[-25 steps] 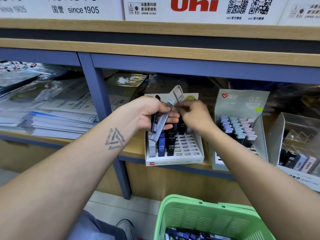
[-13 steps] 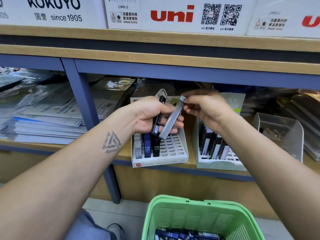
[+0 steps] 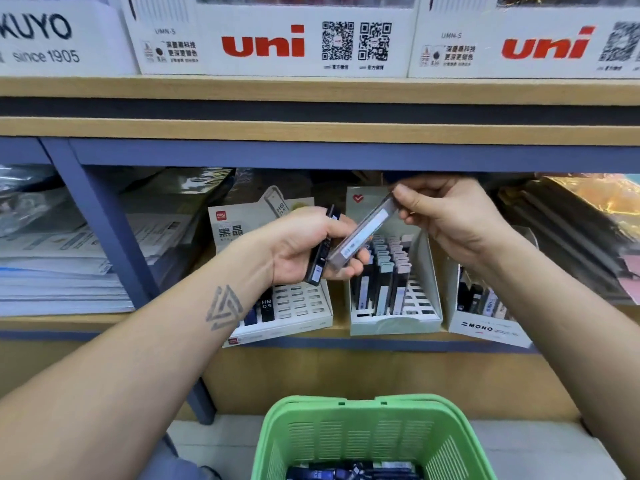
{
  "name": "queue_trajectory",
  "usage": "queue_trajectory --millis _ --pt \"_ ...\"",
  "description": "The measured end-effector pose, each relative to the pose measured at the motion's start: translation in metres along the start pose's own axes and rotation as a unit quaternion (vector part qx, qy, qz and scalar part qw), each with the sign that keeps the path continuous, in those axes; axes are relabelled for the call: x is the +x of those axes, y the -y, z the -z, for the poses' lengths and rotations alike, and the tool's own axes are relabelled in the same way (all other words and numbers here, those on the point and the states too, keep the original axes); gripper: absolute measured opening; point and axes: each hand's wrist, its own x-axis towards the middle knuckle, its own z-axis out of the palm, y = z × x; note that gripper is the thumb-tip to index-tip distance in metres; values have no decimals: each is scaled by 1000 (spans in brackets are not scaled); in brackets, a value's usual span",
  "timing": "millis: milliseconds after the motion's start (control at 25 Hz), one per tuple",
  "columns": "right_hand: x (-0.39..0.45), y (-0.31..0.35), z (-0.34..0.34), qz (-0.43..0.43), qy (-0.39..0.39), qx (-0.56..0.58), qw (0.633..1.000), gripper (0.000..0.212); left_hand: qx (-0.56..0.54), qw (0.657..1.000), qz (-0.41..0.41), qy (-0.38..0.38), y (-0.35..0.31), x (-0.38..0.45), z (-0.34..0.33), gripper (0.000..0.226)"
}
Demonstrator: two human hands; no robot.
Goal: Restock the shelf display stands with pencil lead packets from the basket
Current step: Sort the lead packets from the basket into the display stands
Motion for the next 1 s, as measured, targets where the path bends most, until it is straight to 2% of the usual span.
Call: queue_trajectory --millis 160,280,400,480,560,680,840,1000 --pt "-5 -2 28 -47 -41 -37 997 9 79 996 13 -25 1 17 -15 28" --pt "-9 0 47 -89 -26 -76 993 13 138 986 10 -91 0 32 -17 22" --pt "-9 7 61 -89 1 -250 964 14 175 976 26 -124 -5 45 -22 13" --pt "-5 6 67 -73 -7 -379 923 8 160 977 41 -135 -7 53 -28 26" --pt "-1 -2 68 -42 -30 -447 893 7 102 986 48 -121 -10 61 -31 36" --pt "4 -19 70 5 -48 -474 879 9 42 993 12 -110 -9 71 -35 26" --pt "9 -31 76 38 -49 -508 859 12 22 992 -37 -122 -4 81 -37 19" --pt "9 -38 73 39 -54 -494 867 12 19 991 -39 -130 -1 85 -33 16"
